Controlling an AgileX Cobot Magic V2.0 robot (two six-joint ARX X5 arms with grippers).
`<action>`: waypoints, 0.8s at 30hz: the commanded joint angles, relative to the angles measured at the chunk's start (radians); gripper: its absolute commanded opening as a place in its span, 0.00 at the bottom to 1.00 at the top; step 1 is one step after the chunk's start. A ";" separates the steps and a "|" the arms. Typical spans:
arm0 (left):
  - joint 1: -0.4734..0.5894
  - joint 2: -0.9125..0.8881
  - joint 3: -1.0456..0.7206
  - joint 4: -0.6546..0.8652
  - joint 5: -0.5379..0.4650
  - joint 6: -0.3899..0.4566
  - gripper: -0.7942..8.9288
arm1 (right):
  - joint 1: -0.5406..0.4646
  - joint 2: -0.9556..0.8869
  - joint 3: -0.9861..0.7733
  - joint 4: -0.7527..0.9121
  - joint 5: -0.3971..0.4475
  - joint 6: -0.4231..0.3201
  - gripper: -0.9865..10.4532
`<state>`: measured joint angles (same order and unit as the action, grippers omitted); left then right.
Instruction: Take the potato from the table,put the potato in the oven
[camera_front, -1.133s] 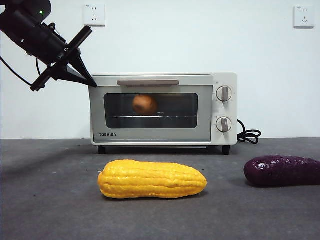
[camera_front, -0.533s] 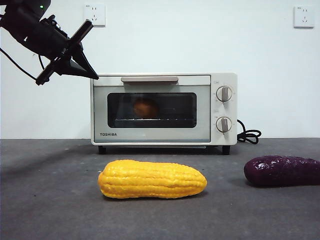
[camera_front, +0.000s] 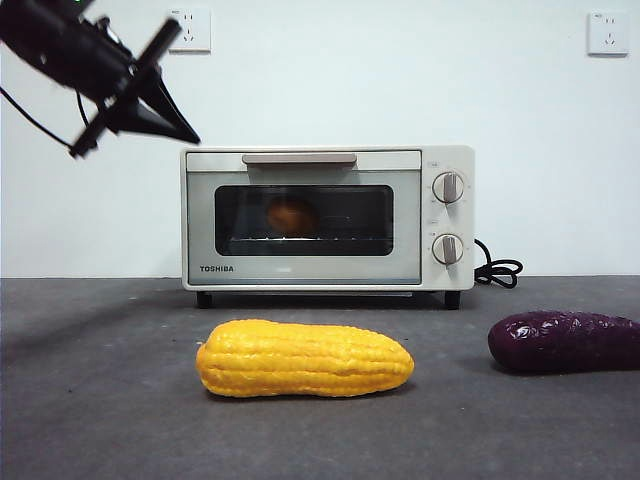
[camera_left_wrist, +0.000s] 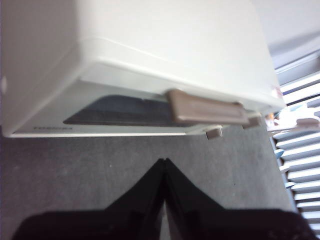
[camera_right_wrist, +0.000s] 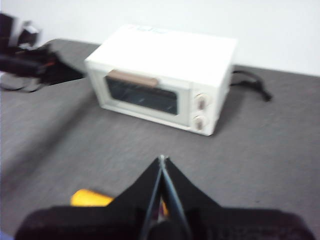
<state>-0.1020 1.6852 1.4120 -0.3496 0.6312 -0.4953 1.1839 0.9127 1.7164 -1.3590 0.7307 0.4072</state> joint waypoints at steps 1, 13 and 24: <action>0.000 -0.090 0.003 -0.068 -0.027 0.121 0.07 | 0.002 -0.001 -0.005 -0.020 0.055 0.001 0.09; 0.006 -0.508 0.003 -0.262 -0.055 0.308 0.08 | 0.002 -0.001 -0.005 -0.020 0.056 0.002 0.09; 0.005 -0.700 0.003 -0.262 -0.055 0.308 0.08 | 0.002 -0.001 -0.005 -0.020 0.056 0.002 0.09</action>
<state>-0.0990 0.9825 1.4124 -0.6125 0.5755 -0.2016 1.1839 0.9127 1.7164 -1.3590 0.7830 0.4072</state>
